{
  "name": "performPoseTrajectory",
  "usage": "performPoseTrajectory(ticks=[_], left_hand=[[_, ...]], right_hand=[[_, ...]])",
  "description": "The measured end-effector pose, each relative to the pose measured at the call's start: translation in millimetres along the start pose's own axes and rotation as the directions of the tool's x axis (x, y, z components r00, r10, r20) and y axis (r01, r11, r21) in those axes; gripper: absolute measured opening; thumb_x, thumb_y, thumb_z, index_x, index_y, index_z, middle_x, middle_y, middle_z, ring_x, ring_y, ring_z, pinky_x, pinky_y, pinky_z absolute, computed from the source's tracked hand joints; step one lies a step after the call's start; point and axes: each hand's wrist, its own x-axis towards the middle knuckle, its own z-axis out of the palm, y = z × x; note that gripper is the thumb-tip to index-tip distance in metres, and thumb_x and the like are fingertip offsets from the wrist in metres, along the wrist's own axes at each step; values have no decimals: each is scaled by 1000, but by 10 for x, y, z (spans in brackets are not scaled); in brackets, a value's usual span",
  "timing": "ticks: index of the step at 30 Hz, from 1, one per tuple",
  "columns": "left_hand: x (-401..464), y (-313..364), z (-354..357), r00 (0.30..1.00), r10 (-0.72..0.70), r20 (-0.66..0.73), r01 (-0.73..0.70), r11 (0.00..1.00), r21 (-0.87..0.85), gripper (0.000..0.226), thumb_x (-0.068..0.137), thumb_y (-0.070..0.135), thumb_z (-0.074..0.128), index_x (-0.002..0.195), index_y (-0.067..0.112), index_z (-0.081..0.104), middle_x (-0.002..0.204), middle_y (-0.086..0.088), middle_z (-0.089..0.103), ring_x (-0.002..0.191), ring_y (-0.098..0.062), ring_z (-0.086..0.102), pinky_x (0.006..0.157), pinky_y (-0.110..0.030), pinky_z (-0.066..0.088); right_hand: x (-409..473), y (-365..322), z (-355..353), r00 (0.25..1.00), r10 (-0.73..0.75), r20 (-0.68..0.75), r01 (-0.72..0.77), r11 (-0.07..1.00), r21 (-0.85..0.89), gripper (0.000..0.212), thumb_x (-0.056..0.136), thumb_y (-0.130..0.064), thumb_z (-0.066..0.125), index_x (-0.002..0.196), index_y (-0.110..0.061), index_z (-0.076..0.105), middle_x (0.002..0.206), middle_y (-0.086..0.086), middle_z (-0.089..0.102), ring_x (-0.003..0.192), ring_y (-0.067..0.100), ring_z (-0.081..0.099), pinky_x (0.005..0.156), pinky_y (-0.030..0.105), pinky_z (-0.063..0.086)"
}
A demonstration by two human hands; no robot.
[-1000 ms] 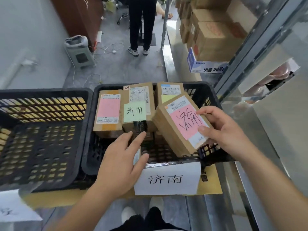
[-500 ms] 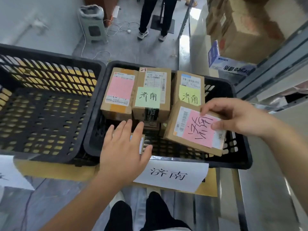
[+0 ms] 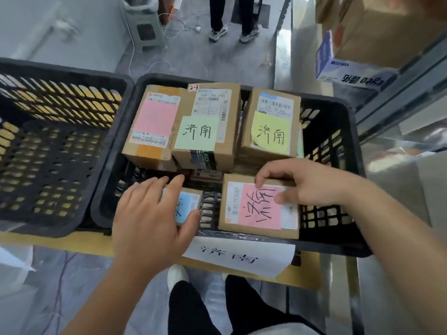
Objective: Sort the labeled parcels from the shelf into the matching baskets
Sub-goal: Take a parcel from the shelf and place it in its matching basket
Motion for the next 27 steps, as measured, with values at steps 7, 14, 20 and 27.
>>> performPoseTrajectory(ticks=[7, 14, 20, 27], left_hand=[[8, -15, 69, 998, 17, -55, -17, 1000, -12, 67, 90, 57, 47, 141, 15, 54, 129, -9, 65, 124, -31, 55, 105, -47, 40], [-17, -21, 72, 999, 11, -42, -11, 1000, -13, 68, 89, 59, 48, 141, 17, 54, 130, -7, 65, 126, -29, 54, 105, -46, 40], [-24, -19, 52, 1000, -2, -5, 2, 1000, -12, 68, 90, 61, 45, 141, 18, 55, 130, -6, 65, 127, -28, 54, 107, -46, 39], [-28, -10, 16, 999, -7, 45, 7, 1000, 1, 67, 91, 63, 41, 140, 20, 56, 130, -3, 66, 128, -26, 53, 108, -44, 38]], right_hand=[[498, 231, 293, 996, 24, 82, -22, 999, -24, 42, 92, -11, 71, 111, -47, 63, 122, -32, 57, 111, -13, 52, 95, 25, 41], [871, 389, 573, 991, 75, 111, -65, 994, -87, 46, 90, -7, 70, 109, -47, 60, 122, -23, 57, 109, 6, 58, 91, 27, 48], [979, 553, 760, 976, 151, 158, -119, 974, -192, 53, 92, -13, 57, 109, -62, 43, 116, 4, 68, 99, 37, 67, 79, 56, 59], [898, 445, 739, 978, 125, 167, -55, 927, -370, 59, 98, -23, 62, 151, -35, 38, 138, -8, 54, 120, 16, 52, 95, 26, 43]])
